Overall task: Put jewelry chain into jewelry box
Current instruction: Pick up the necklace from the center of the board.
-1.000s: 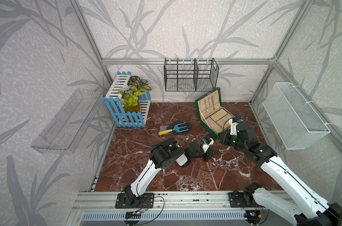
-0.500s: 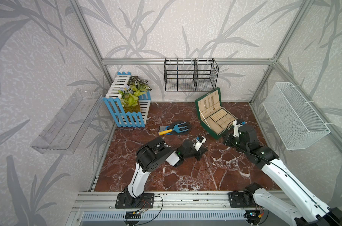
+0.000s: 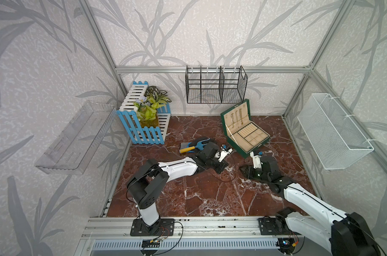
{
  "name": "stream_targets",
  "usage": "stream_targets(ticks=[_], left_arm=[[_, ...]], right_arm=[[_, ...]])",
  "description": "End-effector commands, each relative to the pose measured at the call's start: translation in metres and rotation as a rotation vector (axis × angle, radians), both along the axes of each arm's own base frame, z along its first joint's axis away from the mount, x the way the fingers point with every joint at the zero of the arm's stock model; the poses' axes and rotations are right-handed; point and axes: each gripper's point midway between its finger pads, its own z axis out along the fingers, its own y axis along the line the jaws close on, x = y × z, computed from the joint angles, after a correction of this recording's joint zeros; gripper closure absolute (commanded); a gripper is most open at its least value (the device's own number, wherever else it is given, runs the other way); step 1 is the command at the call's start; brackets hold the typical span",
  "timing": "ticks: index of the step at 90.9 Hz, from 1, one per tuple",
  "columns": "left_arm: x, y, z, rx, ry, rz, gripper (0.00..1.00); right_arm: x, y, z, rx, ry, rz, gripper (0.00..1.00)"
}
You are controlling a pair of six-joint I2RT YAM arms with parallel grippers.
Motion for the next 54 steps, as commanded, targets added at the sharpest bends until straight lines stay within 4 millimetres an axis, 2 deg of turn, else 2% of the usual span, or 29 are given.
stream_targets(ticks=[1, 29, 54], left_arm=[[-0.014, 0.012, 0.016, 0.054, 0.083, -0.043, 1.0], [-0.028, -0.006, 0.084, -0.052, 0.128, -0.141, 1.0], [-0.049, -0.022, 0.135, -0.175, 0.182, -0.256, 1.0]], right_arm=[[0.004, 0.029, 0.033, 0.036, -0.24, 0.194, 0.45], [-0.009, 0.046, 0.048, 0.007, -0.555, 0.347, 0.42], [-0.004, 0.048, 0.084, 0.002, -0.753, 0.308, 0.42]])
